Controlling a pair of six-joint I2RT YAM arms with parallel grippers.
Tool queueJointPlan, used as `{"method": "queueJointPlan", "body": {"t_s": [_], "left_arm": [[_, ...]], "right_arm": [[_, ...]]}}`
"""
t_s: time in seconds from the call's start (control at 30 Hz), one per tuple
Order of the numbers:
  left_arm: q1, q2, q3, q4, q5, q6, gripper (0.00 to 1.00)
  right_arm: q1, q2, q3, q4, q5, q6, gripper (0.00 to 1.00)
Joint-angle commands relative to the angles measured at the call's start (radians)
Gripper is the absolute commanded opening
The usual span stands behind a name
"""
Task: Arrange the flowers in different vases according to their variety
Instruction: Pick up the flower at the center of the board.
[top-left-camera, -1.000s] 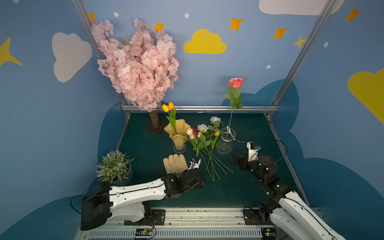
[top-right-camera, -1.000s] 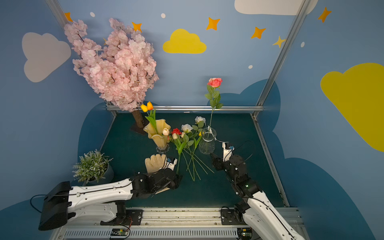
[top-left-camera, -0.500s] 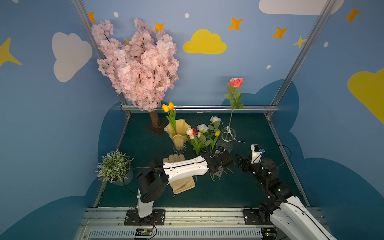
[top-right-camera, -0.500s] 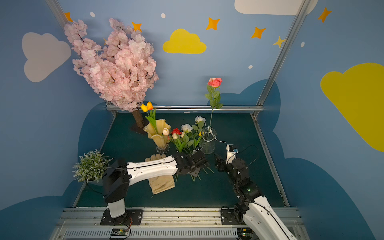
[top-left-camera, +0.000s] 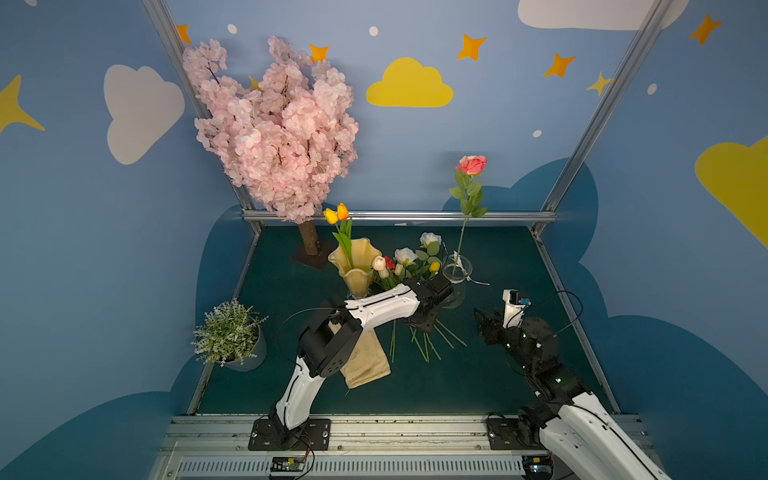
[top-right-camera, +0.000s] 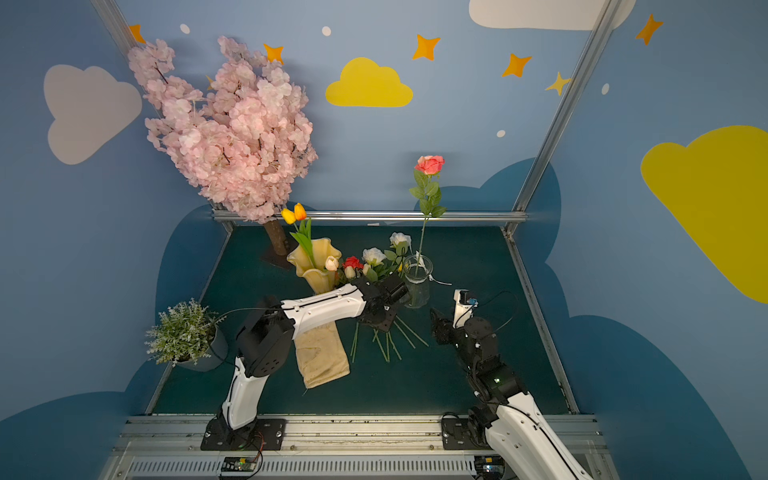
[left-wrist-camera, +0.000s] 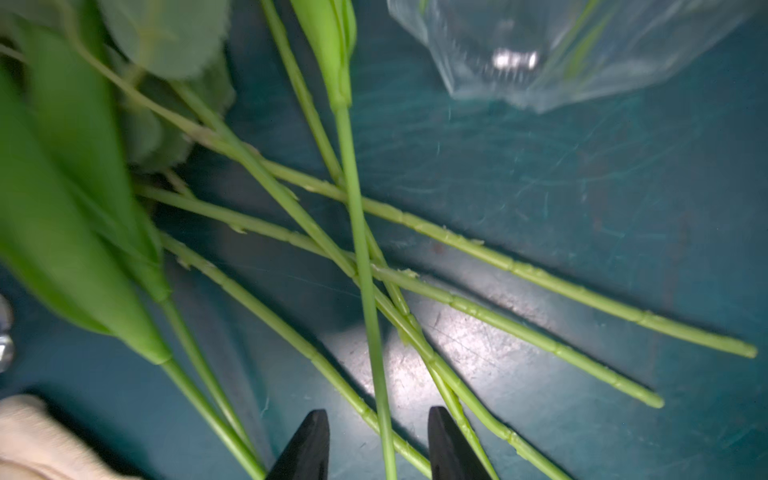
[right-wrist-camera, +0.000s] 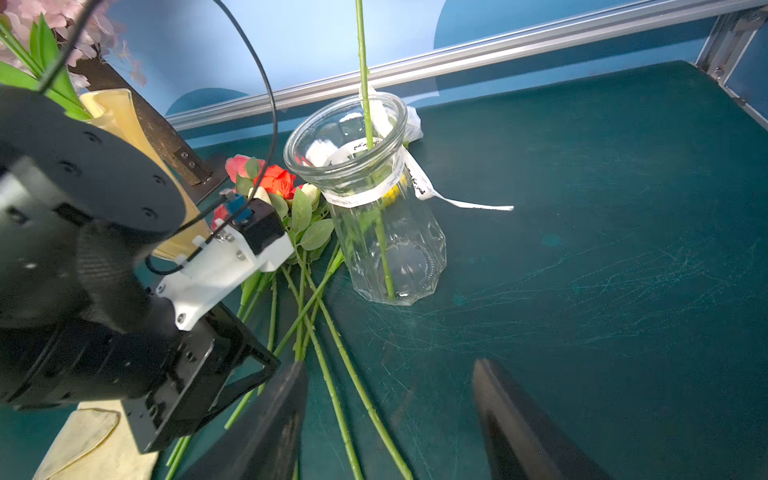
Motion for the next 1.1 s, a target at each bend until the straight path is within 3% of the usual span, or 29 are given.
{"method": "queueJointPlan", "body": {"t_s": [0.0, 0.37, 0.57, 0.83, 1.07], "left_arm": [[0.016, 0.022, 0.037, -0.039, 0.056, 0.036, 0.4], [0.051, 0.107, 0.101, -0.043, 0.084, 0.079, 0.36], [0.057, 0.114, 0.123, -0.058, 0.093, 0.082, 0.23], [0.043, 0.019, 0.092, -0.075, 0.084, 0.074, 0.03], [0.015, -0.171, -0.025, -0.072, 0.02, 0.05, 0.03]], "right_arm": [[-0.006, 0.001, -0.004, 0.017, -0.009, 0.009, 0.68], [-0.011, 0.005, -0.007, 0.023, -0.021, 0.006, 0.66], [-0.011, 0.014, -0.01, 0.032, -0.031, 0.009, 0.65], [-0.013, 0.027, -0.011, 0.037, -0.037, 0.009, 0.65], [-0.014, 0.033, -0.014, 0.045, -0.041, 0.006, 0.64]]}}
